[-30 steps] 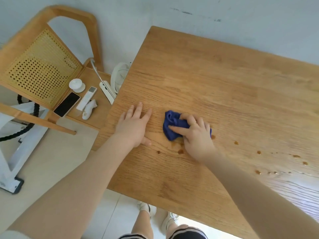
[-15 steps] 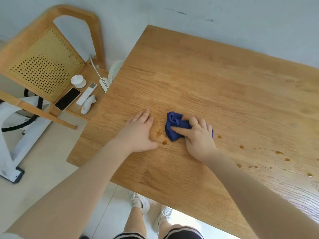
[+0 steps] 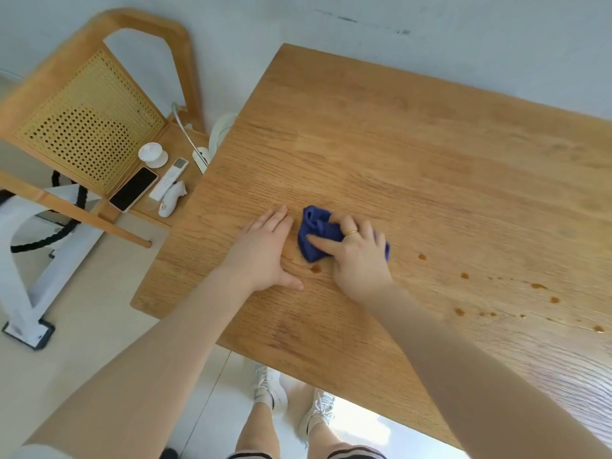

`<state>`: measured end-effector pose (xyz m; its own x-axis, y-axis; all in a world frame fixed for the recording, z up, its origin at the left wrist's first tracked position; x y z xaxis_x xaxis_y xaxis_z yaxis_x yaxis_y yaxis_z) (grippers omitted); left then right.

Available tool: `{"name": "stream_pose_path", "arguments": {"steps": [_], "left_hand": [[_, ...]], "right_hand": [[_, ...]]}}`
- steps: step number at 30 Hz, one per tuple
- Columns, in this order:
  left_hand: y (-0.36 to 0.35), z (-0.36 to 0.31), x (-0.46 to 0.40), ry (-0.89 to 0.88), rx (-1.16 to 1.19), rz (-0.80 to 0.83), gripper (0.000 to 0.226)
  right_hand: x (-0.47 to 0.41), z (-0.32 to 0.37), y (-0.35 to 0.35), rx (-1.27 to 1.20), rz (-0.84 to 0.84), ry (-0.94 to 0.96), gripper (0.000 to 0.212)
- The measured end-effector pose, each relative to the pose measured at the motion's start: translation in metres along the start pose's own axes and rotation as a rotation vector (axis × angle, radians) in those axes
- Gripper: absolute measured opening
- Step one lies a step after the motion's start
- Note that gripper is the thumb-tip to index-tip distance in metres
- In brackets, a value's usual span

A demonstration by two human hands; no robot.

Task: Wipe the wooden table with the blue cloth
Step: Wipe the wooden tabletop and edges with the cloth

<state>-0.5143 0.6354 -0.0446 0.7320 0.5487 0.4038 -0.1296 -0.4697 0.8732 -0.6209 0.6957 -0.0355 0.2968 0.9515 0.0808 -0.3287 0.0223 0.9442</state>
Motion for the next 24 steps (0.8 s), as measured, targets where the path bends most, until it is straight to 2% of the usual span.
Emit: {"name": "stream_pose_path", "arguments": {"steps": [3, 7, 10, 13, 16, 19, 21, 24], "left_hand": [[0.003, 0.003, 0.0, -0.016, 0.003, -0.049, 0.128], [0.006, 0.003, 0.001, -0.04, -0.045, -0.03, 0.128], [0.006, 0.001, 0.0, -0.045, -0.089, 0.0, 0.126], [0.008, 0.0, -0.001, -0.055, -0.097, -0.011, 0.125], [0.009, 0.002, 0.0, -0.069, -0.107, -0.038, 0.125], [0.011, 0.002, -0.001, -0.08, -0.133, -0.041, 0.124], [0.011, -0.002, -0.001, -0.095, -0.17, -0.016, 0.122], [0.008, -0.009, -0.002, -0.126, -0.219, 0.052, 0.121]], "right_hand": [[-0.011, 0.027, -0.014, -0.011, 0.027, 0.065, 0.035], [-0.002, 0.006, -0.003, -0.005, 0.019, 0.105, 0.031], [0.012, -0.022, 0.009, -0.053, -0.029, -0.004, 0.049], [0.003, -0.007, 0.003, -0.057, -0.034, -0.113, 0.051], [-0.015, 0.018, -0.008, -0.04, -0.025, -0.087, 0.046], [-0.019, 0.014, -0.007, 0.014, -0.028, -0.008, 0.054], [-0.01, -0.011, 0.003, -0.019, -0.051, -0.09, 0.053], [0.027, -0.059, 0.017, -0.09, -0.15, -0.319, 0.048]]}}
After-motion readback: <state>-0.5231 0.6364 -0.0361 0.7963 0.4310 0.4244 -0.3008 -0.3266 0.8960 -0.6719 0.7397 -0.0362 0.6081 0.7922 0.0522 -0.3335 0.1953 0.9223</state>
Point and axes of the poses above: each hand's wrist, its own x-axis away from the middle knuckle, its own y-axis out of the back of the hand, z = x × y, the point moved 9 cm from there along -x, towards the middle knuckle, and after that the axes turned 8 degrees about -y, right-handed, at the moved point
